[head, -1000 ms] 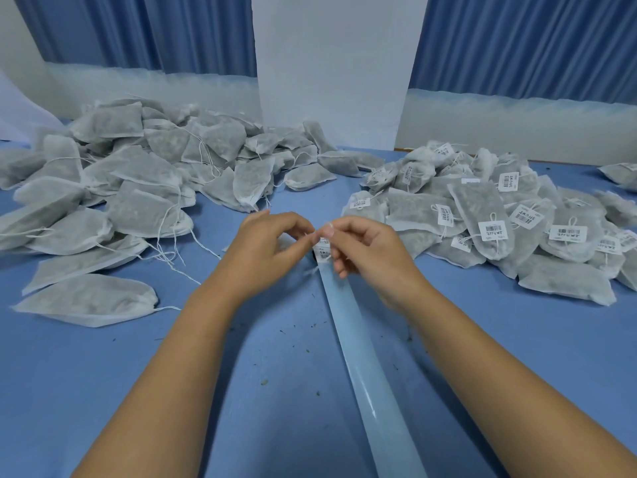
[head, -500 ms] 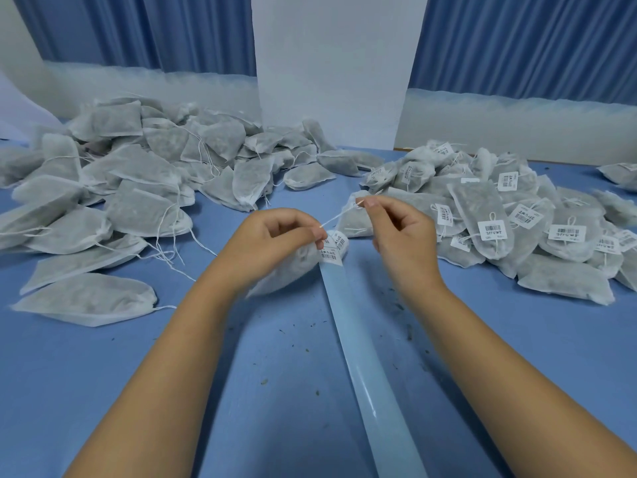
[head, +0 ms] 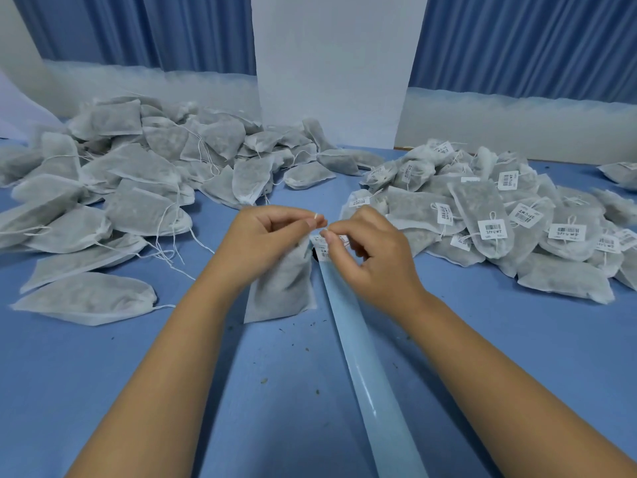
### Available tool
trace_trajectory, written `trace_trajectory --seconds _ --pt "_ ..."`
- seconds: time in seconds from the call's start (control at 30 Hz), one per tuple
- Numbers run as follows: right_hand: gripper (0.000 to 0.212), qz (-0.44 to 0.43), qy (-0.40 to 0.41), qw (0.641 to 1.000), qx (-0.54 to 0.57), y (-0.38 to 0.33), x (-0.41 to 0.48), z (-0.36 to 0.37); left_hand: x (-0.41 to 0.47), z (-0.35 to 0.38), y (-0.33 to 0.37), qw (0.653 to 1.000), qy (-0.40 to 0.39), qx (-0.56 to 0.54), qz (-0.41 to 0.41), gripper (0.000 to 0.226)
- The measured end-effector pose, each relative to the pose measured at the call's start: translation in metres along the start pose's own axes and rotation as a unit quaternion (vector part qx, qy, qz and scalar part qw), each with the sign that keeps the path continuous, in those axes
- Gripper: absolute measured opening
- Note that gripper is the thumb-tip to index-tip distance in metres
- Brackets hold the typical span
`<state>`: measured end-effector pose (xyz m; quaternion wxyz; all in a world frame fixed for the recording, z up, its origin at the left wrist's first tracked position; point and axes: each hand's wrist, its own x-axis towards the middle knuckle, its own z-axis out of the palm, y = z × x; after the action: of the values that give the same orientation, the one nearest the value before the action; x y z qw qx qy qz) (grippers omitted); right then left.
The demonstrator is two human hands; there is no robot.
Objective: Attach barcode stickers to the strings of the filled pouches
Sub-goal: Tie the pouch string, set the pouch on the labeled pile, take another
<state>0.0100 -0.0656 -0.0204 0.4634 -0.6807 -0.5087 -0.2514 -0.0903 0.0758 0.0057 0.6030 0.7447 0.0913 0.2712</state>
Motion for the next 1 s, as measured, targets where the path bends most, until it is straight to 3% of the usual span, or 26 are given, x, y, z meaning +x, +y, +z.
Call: trace_trajectory --seconds 0.13,0.27,0.4,0.5,0.73,0.9,1.0 --pt "0.009 0.024 0.013 1.000 0.010 0.010 0.004 -0.006 -0.003 0.001 0.004 0.996 -0.084 0.039 -0.020 0.017" --pt "0.012 0.100 -0.040 0.990 0.087 0.012 0.005 -0.004 -0.004 0.002 0.006 0.989 -0.135 0.036 -0.056 0.027" --pt "0.025 0.207 -0.086 0.965 0.135 0.010 0.007 -0.001 -0.002 0.003 0.004 0.989 -0.114 -0.024 -0.086 0.016" --pt "0.015 0.252 -0.078 0.947 0.181 0.009 0.012 -0.006 0.001 0.002 0.001 0.991 -0.088 -0.043 -0.093 0.012" --pt "0.004 0.311 -0.158 0.887 0.302 0.007 0.012 -0.010 0.002 0.000 -0.001 0.991 -0.087 -0.054 -0.085 0.028" --pt "0.010 0.323 -0.198 0.876 0.300 0.005 0.013 -0.009 0.003 0.000 -0.003 0.992 -0.090 -0.041 -0.078 0.029" --pt "0.015 0.298 -0.216 0.891 0.265 0.004 0.014 -0.008 0.005 0.001 -0.005 0.992 -0.082 -0.044 -0.082 0.027"
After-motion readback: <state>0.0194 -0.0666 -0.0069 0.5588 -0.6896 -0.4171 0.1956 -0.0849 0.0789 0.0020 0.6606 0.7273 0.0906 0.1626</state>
